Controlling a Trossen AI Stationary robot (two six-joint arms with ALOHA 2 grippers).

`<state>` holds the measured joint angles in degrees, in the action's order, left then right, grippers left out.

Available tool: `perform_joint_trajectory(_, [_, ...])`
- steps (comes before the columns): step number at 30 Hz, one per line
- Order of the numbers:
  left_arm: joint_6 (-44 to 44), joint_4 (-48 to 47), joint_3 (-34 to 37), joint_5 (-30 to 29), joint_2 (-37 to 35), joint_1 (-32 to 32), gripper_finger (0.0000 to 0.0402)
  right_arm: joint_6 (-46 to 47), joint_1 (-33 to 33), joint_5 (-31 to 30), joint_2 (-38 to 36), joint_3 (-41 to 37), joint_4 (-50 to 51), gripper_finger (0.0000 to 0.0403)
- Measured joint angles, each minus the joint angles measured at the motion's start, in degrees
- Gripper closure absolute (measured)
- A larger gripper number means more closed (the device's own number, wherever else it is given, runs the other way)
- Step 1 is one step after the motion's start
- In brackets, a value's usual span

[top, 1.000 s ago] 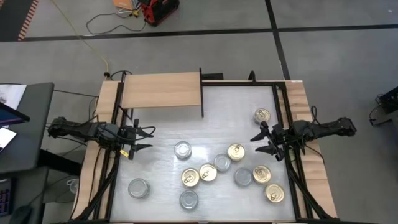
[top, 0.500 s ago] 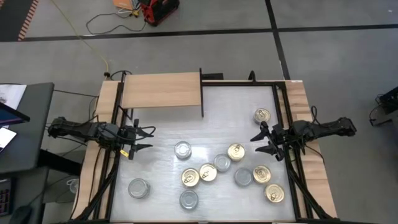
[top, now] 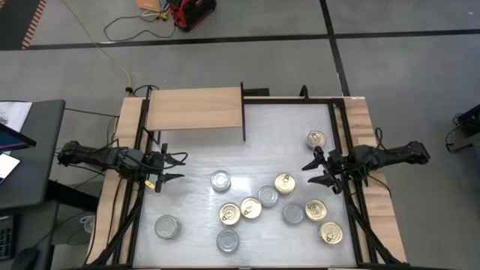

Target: Stack canned seafood by type on shelf

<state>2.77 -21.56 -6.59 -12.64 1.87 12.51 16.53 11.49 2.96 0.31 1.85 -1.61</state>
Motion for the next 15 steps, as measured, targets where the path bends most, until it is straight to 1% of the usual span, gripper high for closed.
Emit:
perform_joint_trajectory(7, [0.54, 0.02, 0.01, 0.03, -0.01, 0.00, 0.0211, 0.01, 0.02, -0.02, -0.01, 0.00, -0.01, 0.0148])
perform_joint_trajectory(8, [2.05, 0.02, 0.02, 0.04, 0.00, 0.00, 0.0211, 0.00, 0.00, -0.01, -0.01, 0.00, -0.01, 0.0148])
perform_joint_trajectory(11, [10.28, 0.08, 0.02, -0.03, -0.01, 0.00, 0.0211, 0.00, 0.02, 0.00, -0.01, 0.00, -0.01, 0.0148])
perform_joint_trajectory(15, [11.71, 1.33, 0.02, -1.65, 0.00, 0.00, 0.0211, 0.00, 0.02, -0.02, -0.01, 0.00, 0.00, 0.0148])
